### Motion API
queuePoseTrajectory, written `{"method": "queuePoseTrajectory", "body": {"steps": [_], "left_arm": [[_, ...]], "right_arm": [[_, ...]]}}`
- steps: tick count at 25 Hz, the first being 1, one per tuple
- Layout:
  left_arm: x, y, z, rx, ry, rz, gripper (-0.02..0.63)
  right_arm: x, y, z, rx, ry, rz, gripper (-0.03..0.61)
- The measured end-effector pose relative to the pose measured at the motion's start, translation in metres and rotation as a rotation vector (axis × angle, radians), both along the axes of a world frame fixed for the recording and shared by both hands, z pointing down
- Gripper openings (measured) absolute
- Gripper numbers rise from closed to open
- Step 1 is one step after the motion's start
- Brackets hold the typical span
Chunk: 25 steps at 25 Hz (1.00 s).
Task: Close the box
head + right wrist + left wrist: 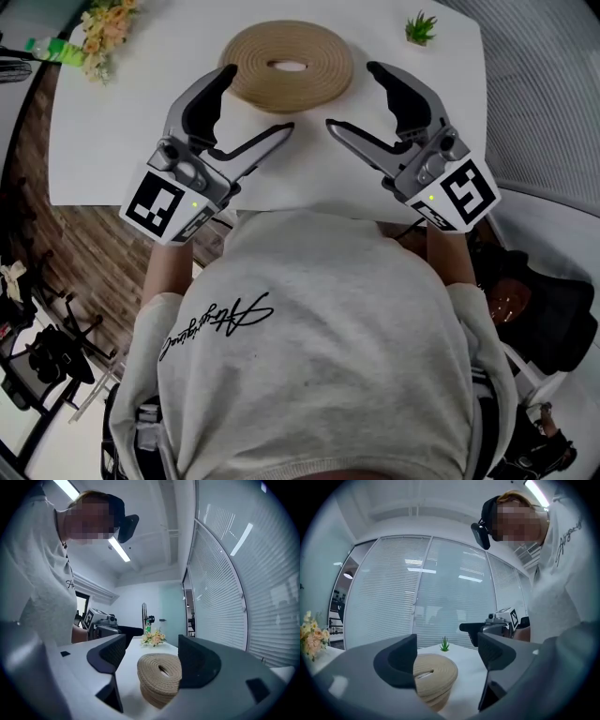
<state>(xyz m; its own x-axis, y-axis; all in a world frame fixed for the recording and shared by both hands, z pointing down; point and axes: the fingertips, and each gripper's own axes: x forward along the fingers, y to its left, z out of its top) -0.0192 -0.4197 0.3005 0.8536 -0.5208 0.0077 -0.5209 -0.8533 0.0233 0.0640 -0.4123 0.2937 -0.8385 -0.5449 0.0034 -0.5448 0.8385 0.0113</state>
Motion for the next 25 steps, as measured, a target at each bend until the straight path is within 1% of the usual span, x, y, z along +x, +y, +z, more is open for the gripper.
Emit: {"method": "queuePoseTrajectory", "body": {"steps": [4,6,8,9,11,13,16,19,22,25], "left_arm": [[0.007,0.008,-0.01,0.043,-0.018,0.003,0.356],[0.008,0.01,-0.012,0.052,-0.018,0.003,0.311],[0.006,0.009,-0.015,0.046,0.007,-0.007,0.279],[0.004,0.008,-0.017,0.042,0.026,-0.016,0.253],[0.0,0.005,-0.02,0.036,0.059,-0.031,0.207],[-0.001,0.004,-0.022,0.033,0.069,-0.038,0.178],[0.001,0.005,-0.02,0.049,0.039,-0.037,0.139],[0.002,0.006,-0.019,0.064,0.015,-0.035,0.127],[0.0,0.006,-0.02,0.06,0.03,-0.036,0.099],[0.0,0.006,-0.022,0.063,0.034,-0.036,0.078]], "right_arm": [[0.003,0.003,-0.006,0.013,-0.003,0.007,0.29],[0.003,0.005,-0.009,0.014,-0.017,0.002,0.277],[0.001,0.008,-0.012,0.021,-0.021,-0.004,0.267],[-0.001,0.009,-0.013,0.028,-0.017,-0.007,0.256],[-0.004,0.01,-0.015,0.046,0.0,-0.007,0.227],[-0.006,0.01,-0.016,0.058,0.015,-0.003,0.194],[-0.007,0.01,-0.017,0.062,0.01,0.004,0.158],[-0.009,0.011,-0.018,0.057,-0.007,0.005,0.143],[-0.011,0.011,-0.019,0.058,-0.022,0.004,0.135],[-0.01,0.01,-0.022,0.065,-0.038,0.009,0.101]]}}
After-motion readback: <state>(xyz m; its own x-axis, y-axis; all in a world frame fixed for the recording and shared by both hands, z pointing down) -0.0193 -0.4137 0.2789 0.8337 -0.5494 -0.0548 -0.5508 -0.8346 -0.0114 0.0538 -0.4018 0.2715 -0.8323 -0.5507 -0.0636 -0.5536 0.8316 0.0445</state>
